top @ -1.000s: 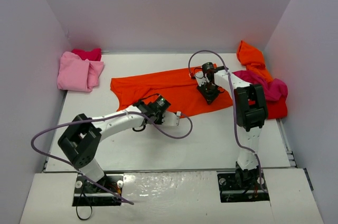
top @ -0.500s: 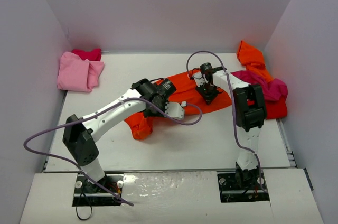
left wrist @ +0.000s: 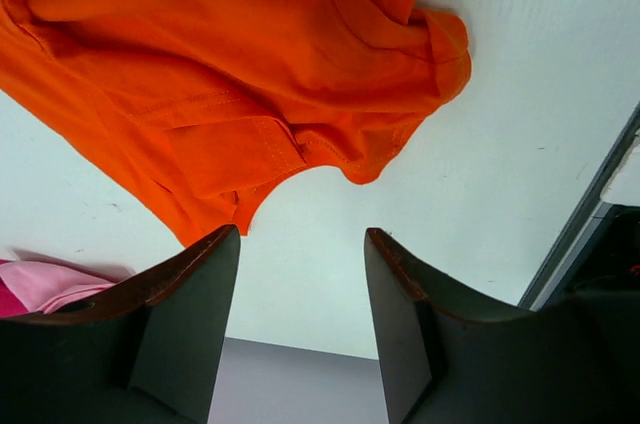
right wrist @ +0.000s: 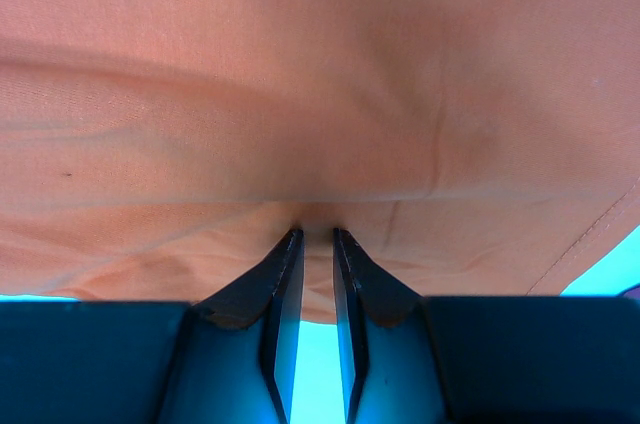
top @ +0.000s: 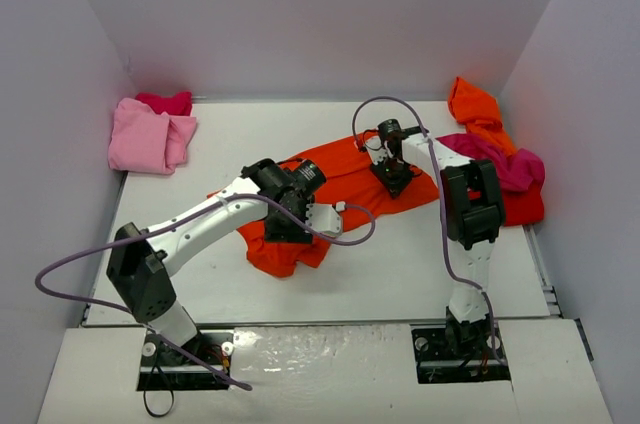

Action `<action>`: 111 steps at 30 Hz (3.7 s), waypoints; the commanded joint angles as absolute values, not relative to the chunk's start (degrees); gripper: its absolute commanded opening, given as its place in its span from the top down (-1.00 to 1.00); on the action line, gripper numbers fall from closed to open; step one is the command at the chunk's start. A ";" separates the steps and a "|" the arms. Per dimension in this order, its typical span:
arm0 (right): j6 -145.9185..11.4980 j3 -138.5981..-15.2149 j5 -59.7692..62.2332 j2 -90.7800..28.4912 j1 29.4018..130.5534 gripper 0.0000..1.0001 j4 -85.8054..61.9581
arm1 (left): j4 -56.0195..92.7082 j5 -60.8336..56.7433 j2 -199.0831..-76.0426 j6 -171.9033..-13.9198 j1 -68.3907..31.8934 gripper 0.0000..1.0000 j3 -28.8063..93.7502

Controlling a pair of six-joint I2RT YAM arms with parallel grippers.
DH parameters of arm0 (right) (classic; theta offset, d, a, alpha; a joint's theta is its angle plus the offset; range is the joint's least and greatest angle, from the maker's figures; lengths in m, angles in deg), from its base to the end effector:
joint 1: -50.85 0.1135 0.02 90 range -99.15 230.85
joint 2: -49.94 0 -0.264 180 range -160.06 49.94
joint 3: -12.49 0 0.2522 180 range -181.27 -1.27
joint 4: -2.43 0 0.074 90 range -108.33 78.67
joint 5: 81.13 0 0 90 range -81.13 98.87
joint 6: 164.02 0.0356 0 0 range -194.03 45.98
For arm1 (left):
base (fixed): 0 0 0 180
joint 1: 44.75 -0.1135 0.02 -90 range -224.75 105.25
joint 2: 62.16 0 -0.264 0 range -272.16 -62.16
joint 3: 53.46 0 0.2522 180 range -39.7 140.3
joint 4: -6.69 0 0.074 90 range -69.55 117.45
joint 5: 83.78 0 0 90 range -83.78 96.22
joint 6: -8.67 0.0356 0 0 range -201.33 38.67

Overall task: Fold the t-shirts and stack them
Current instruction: Grap the side of the flattened tshirt closest away from the robot with both arms

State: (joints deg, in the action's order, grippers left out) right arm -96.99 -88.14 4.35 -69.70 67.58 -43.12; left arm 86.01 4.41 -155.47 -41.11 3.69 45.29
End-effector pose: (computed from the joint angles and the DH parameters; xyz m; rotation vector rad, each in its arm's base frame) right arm 0.4168 0.1282 0.1619 -0.9371 2.5250 0.0730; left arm 0.2093 -0.2377 0.2957 2.0047 2.0430 -0.0741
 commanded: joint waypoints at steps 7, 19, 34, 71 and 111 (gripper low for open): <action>-96.84 -87.18 4.76 -70.07 68.68 0.66 -43.97 | 86.81 -0.12 -149.01 -42.28 7.71 0.07 38.95; -96.91 -86.97 5.45 -70.68 68.87 0.65 -43.97 | 79.06 1.88 -153.15 -44.23 12.89 0.02 31.97; -97.44 -85.93 5.45 -70.79 68.87 0.64 -43.58 | 67.50 9.62 -160.34 -46.26 16.27 -0.10 32.27; -96.79 -85.74 7.97 -72.63 69.65 0.80 -43.40 | 78.19 8.30 -152.37 -41.70 10.72 1.00 34.87; -97.05 -84.96 11.14 -73.84 70.37 0.70 -43.14 | 77.72 3.80 -153.51 -40.02 8.96 -0.36 42.46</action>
